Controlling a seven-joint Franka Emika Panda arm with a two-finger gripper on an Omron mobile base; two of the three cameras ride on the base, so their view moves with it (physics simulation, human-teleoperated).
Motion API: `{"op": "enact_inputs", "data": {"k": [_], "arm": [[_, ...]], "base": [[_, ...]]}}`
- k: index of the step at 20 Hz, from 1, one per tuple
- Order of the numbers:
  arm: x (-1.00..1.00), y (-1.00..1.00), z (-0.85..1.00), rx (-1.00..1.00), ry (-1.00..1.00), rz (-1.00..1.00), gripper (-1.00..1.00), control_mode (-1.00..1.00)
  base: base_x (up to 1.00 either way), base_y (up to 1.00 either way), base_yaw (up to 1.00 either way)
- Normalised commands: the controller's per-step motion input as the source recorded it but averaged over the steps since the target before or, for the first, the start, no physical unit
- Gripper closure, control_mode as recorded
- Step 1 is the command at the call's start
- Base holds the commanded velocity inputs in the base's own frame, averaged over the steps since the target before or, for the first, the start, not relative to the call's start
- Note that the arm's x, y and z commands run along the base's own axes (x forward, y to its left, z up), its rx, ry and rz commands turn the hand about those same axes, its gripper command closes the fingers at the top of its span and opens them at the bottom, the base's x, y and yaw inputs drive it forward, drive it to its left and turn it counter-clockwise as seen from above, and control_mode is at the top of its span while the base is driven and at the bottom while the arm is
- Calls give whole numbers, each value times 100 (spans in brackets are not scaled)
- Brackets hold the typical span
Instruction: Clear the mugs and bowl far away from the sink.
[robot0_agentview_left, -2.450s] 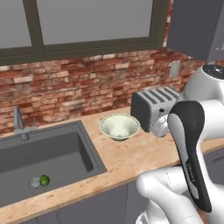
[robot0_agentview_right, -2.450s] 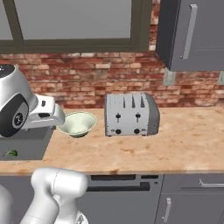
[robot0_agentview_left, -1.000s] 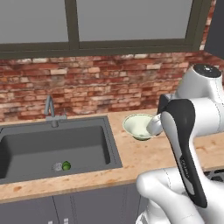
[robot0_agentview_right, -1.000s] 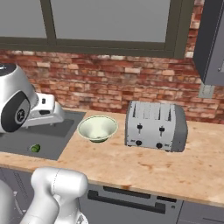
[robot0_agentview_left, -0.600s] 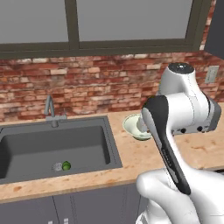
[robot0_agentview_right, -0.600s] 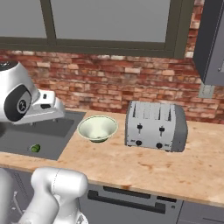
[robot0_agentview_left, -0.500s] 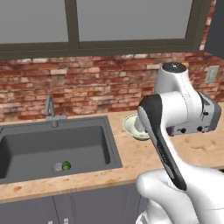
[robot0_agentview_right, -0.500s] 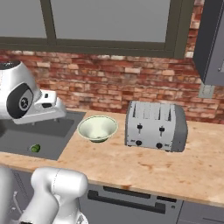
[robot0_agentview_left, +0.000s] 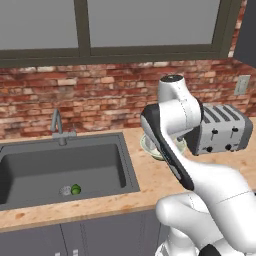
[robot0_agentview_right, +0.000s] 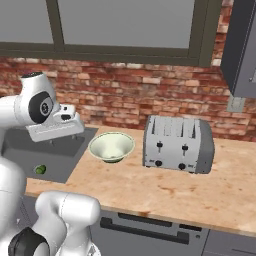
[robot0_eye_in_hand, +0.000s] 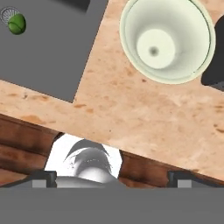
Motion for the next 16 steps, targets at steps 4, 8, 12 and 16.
{"op": "enact_inputs", "data": {"k": [4,8,12,16], "arm": [[39,0,-25,-3,2,11,-100,-100],[39,0,-24,-7,0,16,-100,-100],[29,0,-29,-4,0,17,-100,-100],[21,0,-28,-3,0,11,-100,-100]], "base": [[0,0,0],[0,0,0],[0,0,0],[0,0,0]]}}
